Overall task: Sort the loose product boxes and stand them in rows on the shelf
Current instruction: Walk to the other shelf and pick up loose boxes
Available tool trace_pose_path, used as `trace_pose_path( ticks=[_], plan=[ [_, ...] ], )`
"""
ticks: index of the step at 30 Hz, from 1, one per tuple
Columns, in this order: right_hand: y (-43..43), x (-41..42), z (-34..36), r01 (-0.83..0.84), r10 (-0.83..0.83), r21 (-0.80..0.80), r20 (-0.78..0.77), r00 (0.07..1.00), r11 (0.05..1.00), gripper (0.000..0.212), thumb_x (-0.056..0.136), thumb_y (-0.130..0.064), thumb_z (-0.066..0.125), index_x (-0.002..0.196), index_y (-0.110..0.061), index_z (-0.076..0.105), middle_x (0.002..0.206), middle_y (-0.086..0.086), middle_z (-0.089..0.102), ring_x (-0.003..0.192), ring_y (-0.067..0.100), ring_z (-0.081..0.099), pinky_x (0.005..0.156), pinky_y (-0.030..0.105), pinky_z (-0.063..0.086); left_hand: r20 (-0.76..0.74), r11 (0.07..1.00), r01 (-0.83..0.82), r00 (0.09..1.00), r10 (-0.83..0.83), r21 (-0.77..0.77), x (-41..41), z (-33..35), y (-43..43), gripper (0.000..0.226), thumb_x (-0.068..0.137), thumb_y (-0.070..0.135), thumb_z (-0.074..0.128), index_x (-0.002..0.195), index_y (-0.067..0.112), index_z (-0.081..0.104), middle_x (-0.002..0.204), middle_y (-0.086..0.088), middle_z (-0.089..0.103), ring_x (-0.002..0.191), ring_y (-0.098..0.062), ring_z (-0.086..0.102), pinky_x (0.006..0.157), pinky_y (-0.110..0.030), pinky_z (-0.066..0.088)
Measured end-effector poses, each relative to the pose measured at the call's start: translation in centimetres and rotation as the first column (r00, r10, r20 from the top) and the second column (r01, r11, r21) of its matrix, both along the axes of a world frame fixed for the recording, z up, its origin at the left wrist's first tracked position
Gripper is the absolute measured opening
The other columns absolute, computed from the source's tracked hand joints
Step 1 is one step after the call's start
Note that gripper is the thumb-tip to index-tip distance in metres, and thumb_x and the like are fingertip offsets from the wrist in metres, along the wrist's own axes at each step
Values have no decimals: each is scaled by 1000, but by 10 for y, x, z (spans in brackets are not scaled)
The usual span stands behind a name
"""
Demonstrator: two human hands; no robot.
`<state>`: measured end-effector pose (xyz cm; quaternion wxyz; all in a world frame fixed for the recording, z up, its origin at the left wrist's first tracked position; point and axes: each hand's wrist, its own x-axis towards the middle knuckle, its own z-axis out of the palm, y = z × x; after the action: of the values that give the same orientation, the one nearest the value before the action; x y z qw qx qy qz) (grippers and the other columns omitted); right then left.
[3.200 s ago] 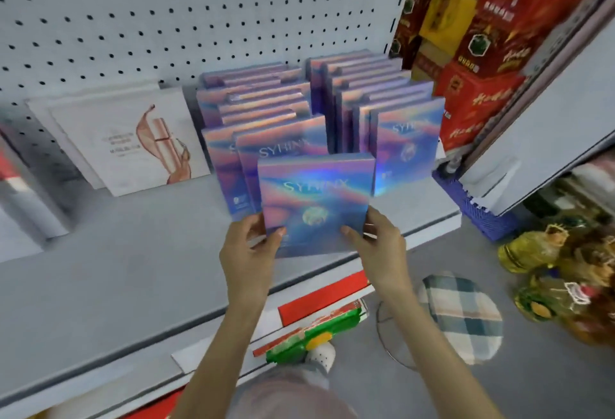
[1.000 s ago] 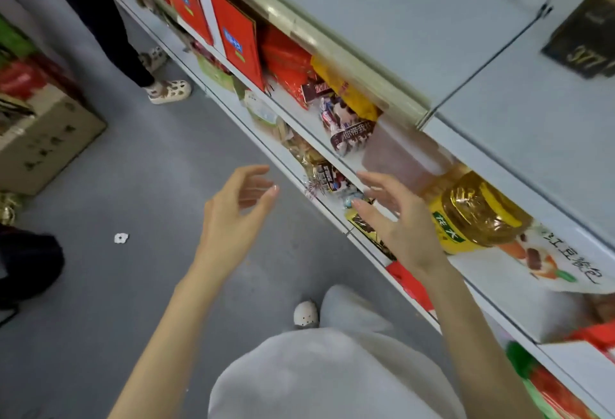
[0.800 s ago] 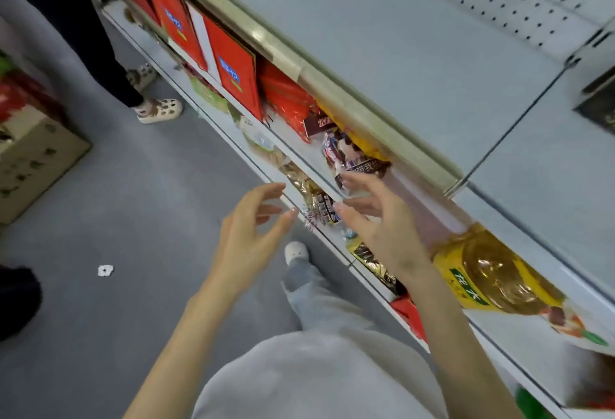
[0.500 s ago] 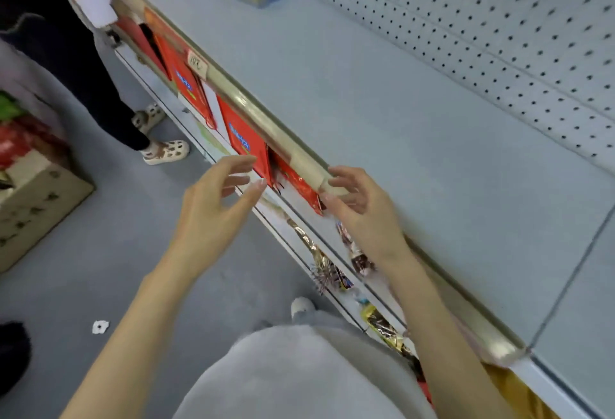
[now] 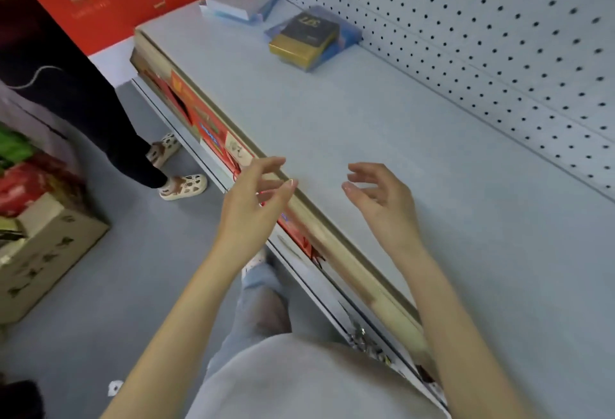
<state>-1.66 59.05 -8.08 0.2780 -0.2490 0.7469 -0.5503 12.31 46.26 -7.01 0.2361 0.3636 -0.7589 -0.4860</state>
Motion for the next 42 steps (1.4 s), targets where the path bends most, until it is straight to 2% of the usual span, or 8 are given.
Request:
trace_pose_path(
  ticks=[5, 14, 17, 22, 27, 32, 34, 42],
  plan=[
    [-111, -28, -20, 151, -150, -8, 57, 987, 989, 21, 84, -28, 66, 104, -34, 64, 106, -8, 67, 99, 11, 65, 94, 43, 52, 35, 999, 37, 999, -37, -17, -34, -14, -127, 29, 90, 28, 63, 118, 26, 56, 115, 13, 59, 102, -5, 60, 87, -28, 51],
    [-274, -99, -16, 627, -632, 86, 163, 758, 774, 44, 92, -27, 62, 132, -11, 53, 128, 6, 59, 115, 18, 57, 103, 30, 42, 100, 972, 221, 972, -213, -84, -146, 1, -321, 50, 88, 32, 64, 133, 19, 48, 131, 2, 52, 116, -12, 51, 98, -25, 40],
    [-305, -113, -22, 681, -689, 118, 59, 722, 723, 42, 89, -36, 61, 112, -1, 62, 110, 18, 64, 103, 30, 59, 85, 30, 46, 158, 952, 305, 942, -297, -31, -192, 1, -346, 65, 88, 39, 63, 142, 17, 36, 144, 0, 40, 132, -14, 39, 107, -27, 32],
    [-334, -129, -33, 726, -723, 186, -95, 684, 662, 38, 89, -36, 62, 119, -12, 61, 118, 10, 53, 120, 21, 43, 89, 22, 33, 190, 889, 406, 875, -444, 211, -240, -15, -350, 86, 87, 44, 61, 152, 19, 10, 155, 0, 29, 141, -16, 29, 107, -24, 26],
    [-322, -128, -38, 740, -731, 148, -122, 672, 656, 46, 91, -38, 61, 133, -21, 55, 118, 0, 53, 110, 10, 48, 85, 15, 36, 169, 921, 286, 927, -336, 264, -244, -24, -341, 89, 78, 48, 71, 148, 22, 23, 136, 2, 52, 126, -16, 48, 107, -36, 37],
    [-298, -117, -35, 702, -705, 69, 28, 709, 709, 38, 87, -34, 64, 123, -23, 64, 114, -1, 67, 104, 13, 61, 95, 36, 49, 105, 818, 176, 955, -275, 547, -231, -11, -332, 58, 74, 30, 79, 124, 16, 54, 111, 0, 68, 92, -15, 65, 80, -28, 51],
    [-288, -101, -27, 697, -686, -47, 142, 714, 716, 33, 90, -20, 64, 122, -16, 64, 111, 0, 71, 99, 10, 64, 88, 29, 51, 57, 778, 216, 950, -307, 590, -219, -7, -317, 41, 72, 22, 80, 108, 11, 65, 102, -5, 73, 81, -15, 70, 70, -26, 56],
    [-160, -9, 9, 885, -804, -115, 379, 459, 451, 37, 86, -27, 69, 121, -21, 60, 112, 0, 68, 101, 14, 65, 77, 22, 51, -14, 729, 366, 898, -440, 578, -162, 24, -184, 37, 71, 21, 81, 101, 20, 59, 97, 1, 69, 84, -10, 66, 64, -21, 49]
  ],
)
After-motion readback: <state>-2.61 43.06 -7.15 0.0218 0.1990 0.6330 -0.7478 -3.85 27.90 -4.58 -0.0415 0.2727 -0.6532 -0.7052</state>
